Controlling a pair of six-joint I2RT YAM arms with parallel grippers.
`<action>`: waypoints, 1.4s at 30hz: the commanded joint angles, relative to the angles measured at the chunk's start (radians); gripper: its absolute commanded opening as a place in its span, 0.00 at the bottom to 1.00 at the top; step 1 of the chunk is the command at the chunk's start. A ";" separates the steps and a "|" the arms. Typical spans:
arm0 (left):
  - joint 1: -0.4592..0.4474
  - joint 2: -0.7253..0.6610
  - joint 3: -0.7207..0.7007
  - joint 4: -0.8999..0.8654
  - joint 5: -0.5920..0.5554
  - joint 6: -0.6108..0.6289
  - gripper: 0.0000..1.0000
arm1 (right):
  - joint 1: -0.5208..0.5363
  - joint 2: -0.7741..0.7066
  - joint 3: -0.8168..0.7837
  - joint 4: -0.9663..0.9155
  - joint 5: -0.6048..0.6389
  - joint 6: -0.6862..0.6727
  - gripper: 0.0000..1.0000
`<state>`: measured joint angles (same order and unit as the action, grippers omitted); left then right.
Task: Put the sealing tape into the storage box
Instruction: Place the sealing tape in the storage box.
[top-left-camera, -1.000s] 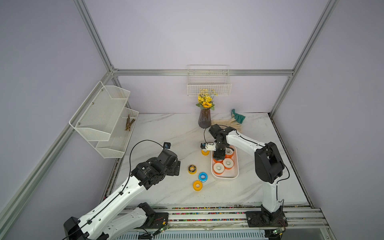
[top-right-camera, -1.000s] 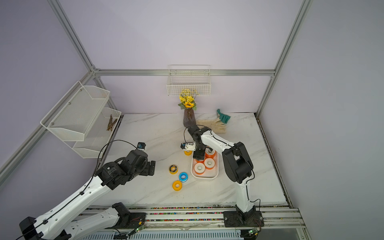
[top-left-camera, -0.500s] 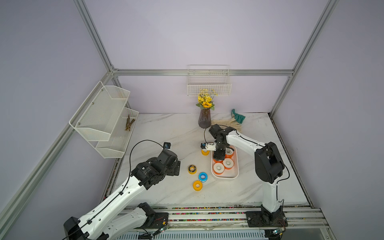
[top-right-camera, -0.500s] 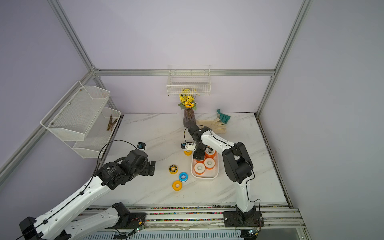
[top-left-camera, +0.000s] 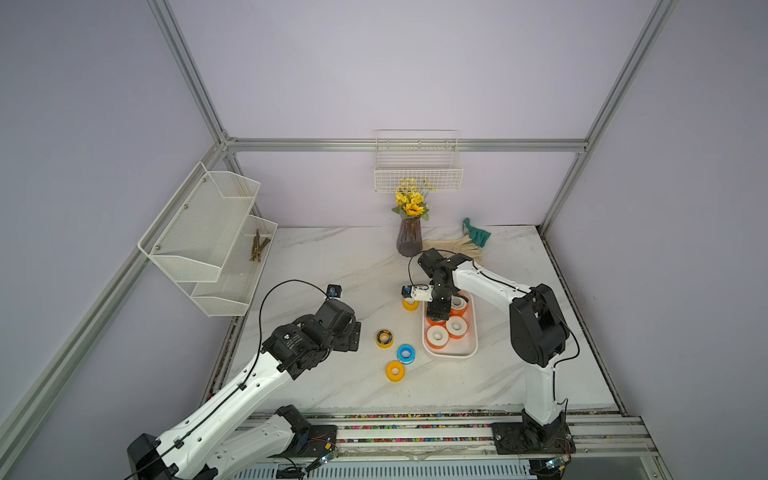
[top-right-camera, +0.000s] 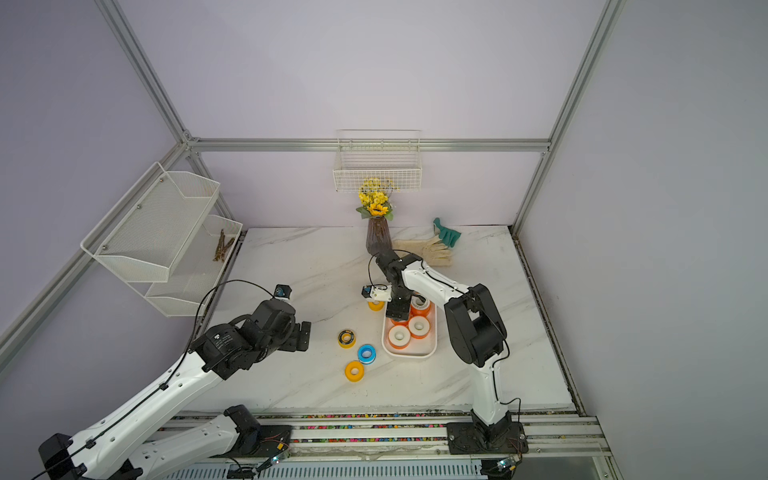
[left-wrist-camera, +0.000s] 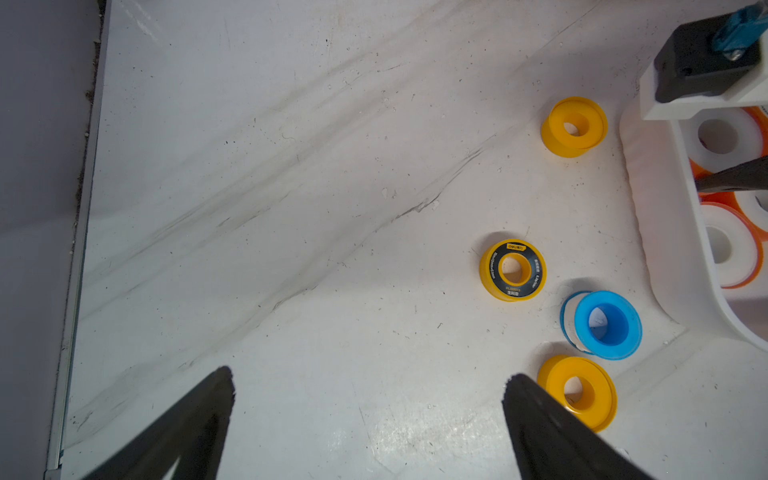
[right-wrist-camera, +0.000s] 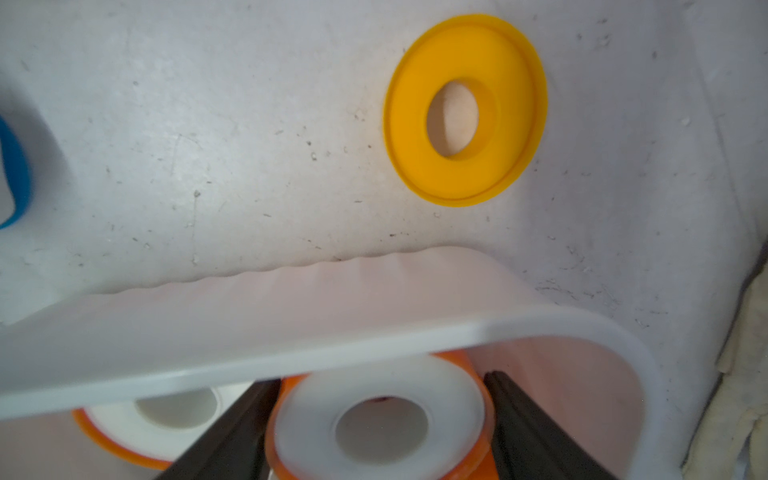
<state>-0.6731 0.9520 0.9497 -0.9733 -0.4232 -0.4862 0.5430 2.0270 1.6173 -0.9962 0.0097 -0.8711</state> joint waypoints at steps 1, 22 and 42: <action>0.007 -0.002 -0.005 0.021 -0.002 0.014 1.00 | -0.009 -0.046 -0.018 -0.018 0.007 0.015 0.80; 0.007 0.001 -0.003 0.020 -0.003 0.015 1.00 | -0.008 -0.066 -0.036 0.016 -0.003 0.028 0.85; 0.007 -0.005 -0.002 0.021 0.009 0.012 1.00 | -0.010 -0.436 -0.184 0.397 -0.094 0.371 0.87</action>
<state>-0.6731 0.9558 0.9497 -0.9733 -0.4221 -0.4862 0.5388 1.7206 1.5211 -0.8257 -0.0750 -0.6899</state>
